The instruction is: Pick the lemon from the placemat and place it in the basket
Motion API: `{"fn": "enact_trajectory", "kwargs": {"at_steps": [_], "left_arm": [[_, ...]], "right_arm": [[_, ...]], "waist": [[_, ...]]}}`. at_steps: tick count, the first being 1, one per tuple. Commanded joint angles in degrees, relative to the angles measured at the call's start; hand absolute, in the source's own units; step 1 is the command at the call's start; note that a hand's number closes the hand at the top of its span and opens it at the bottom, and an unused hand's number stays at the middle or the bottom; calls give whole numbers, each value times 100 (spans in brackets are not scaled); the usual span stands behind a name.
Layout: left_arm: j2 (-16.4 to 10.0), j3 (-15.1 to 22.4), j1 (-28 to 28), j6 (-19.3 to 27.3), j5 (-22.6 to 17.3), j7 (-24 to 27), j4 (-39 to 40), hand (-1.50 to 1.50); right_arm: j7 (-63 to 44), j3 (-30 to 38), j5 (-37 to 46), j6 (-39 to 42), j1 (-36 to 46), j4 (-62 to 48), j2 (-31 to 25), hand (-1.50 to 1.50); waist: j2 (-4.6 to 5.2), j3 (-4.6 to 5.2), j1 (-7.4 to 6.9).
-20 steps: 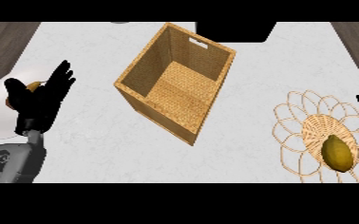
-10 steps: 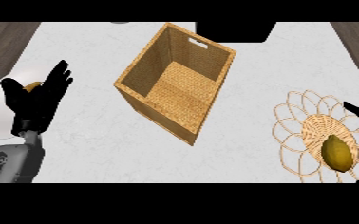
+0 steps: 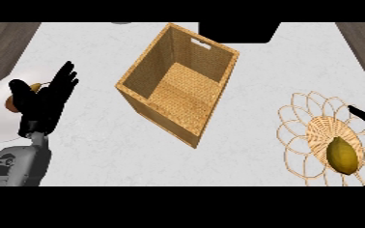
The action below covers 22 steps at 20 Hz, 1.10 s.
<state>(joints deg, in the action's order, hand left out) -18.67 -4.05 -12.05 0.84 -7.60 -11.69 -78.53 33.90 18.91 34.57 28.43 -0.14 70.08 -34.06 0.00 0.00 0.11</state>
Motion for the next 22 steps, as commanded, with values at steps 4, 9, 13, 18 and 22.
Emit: {"fn": "enact_trajectory", "kwargs": {"at_steps": [4, 9, 13, 18, 22], "left_arm": [[-75, -218, 299, -280, 15, -90, -289, 0], [180, -215, 242, -169, 177, -67, -344, 0], [124, -396, -16, -240, 137, -332, -308, 0], [407, -164, 132, -115, 511, -23, -140, 0], [379, -238, 325, -84, 460, -288, -624, 0]], "right_arm": [[270, -255, 227, -153, -103, 72, 187, -150], [158, -293, 580, -605, -193, -33, 323, -150], [-267, -251, 592, -462, -305, 519, 448, -150], [-88, -545, 1120, -878, -34, 10, 489, 150], [85, -845, 1590, -1462, 52, -347, 685, 150]], "waist": [[-2, -1, -17], [-1, -1, -13], [-4, 0, 2], [1, -1, -17], [-2, -3, -35]]}}
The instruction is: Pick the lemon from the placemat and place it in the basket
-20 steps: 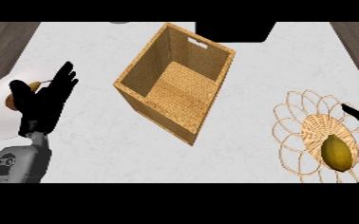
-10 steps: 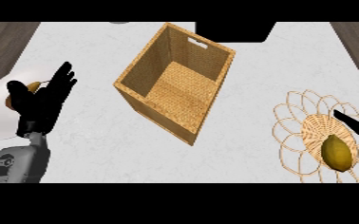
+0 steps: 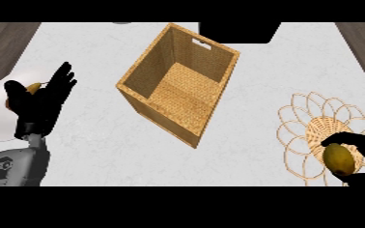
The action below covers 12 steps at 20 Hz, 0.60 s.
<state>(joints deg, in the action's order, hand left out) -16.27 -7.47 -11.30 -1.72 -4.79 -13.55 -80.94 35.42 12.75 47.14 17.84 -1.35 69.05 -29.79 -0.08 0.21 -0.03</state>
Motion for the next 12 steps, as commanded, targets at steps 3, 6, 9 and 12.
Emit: {"fn": "enact_trajectory", "kwargs": {"at_steps": [3, 6, 9, 12], "left_arm": [[297, 126, 264, 102, 187, -2, -316, 0], [128, -97, -104, 13, 106, -208, -80, 0], [104, -122, 188, -110, 78, 213, 85, 0], [91, -3, 0, -168, 115, 72, 147, 0]], "right_arm": [[43, -83, 250, -224, 304, -275, 152, 150], [307, -128, 382, -377, 77, -272, 125, 150], [-992, -834, 765, -622, -261, 829, 1357, 150], [-1552, -1254, 935, -645, 74, 720, 2248, 150]], "waist": [[7, -22, -12], [7, -21, 6], [-26, -4, 34], [-21, 25, -211]]}}
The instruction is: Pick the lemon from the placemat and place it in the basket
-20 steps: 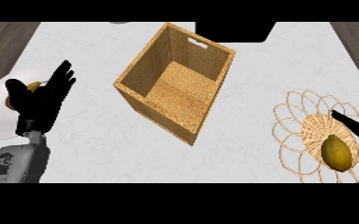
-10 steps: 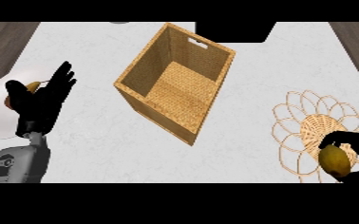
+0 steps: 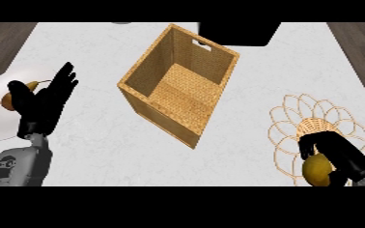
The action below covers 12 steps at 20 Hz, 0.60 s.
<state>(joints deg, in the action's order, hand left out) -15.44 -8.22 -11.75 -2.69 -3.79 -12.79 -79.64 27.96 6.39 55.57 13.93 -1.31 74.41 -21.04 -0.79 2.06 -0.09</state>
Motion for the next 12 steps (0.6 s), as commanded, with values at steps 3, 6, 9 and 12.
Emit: {"fn": "enact_trajectory", "kwargs": {"at_steps": [3, 6, 9, 12], "left_arm": [[13, 76, -87, -50, 12, -21, -15, 0], [17, 113, -90, -73, 26, -28, 0, 0], [15, 87, -55, -69, 15, -24, 41, 0], [67, 131, -72, -71, 18, -15, 54, 0]], "right_arm": [[-1074, -792, 339, -182, 51, 349, 1580, 150], [-1514, -1036, 628, -121, 56, 594, 1983, 150], [-1829, -1233, 395, -62, -38, 891, 2046, 150], [-2105, -1591, -37, -247, 72, 1275, 2067, 150]], "waist": [[37, -153, -228], [37, -161, -263], [16, -213, -214], [-23, -250, -248]]}}
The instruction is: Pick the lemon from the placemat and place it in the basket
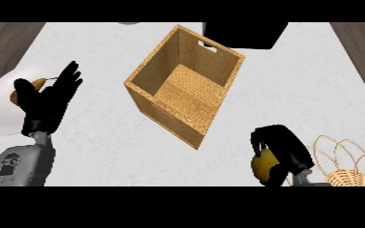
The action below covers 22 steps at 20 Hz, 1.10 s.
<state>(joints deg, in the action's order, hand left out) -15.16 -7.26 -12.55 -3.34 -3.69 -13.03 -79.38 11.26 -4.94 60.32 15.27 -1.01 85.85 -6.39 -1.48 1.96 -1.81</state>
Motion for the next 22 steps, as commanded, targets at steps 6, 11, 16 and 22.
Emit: {"fn": "enact_trajectory", "kwargs": {"at_steps": [6, 11, 16, 22], "left_arm": [[38, 44, -38, -27, -5, -33, 63, 0], [35, 84, -85, -63, 8, -48, 101, 0], [56, 106, -77, -63, 18, -29, 105, 0], [96, 184, -147, -41, 80, -69, 138, 0]], "right_arm": [[-1259, -1232, -1135, -1525, 402, 811, 629, 150], [-2307, -1850, -1217, -2518, 688, 1279, 636, 150], [-3484, -2374, -897, -3339, 1066, 1491, 638, 150], [-4986, -2786, -295, -3948, 1807, 1586, 638, 150]], "waist": [[-33, -233, -170], [-35, -185, -153], [-26, -143, -227], [-3, -119, -206]]}}
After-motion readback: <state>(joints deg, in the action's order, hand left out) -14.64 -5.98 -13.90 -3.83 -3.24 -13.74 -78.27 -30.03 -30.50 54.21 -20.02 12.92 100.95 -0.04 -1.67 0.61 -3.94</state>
